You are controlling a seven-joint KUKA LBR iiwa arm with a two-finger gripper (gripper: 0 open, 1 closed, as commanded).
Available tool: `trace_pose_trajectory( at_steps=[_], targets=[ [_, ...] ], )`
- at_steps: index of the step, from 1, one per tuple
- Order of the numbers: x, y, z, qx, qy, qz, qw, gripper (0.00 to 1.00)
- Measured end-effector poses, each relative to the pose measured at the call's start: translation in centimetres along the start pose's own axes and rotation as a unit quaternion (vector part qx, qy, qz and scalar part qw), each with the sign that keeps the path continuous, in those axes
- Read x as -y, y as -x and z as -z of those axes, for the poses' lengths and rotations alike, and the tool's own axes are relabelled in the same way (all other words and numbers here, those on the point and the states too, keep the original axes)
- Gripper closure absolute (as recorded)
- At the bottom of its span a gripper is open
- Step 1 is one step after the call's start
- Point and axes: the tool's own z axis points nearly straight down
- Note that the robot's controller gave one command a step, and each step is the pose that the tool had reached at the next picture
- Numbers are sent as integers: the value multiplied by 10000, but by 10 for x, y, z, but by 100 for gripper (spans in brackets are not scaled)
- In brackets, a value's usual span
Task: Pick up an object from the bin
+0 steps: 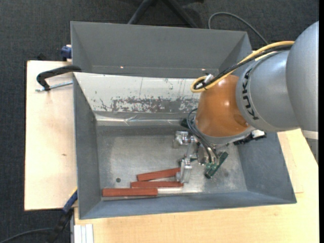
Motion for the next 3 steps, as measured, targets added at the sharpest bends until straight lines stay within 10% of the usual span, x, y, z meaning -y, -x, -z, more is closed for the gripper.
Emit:
trace_pose_trajectory(
  at_steps=[1, 2, 3],
  targets=[
    [0, 3, 6, 51, 5, 1, 10000, 100],
    [-9, 40, 167, 112, 12, -36, 9999, 100],
    [-9, 38, 163, 61, 6, -36, 10000, 100]
  ],
)
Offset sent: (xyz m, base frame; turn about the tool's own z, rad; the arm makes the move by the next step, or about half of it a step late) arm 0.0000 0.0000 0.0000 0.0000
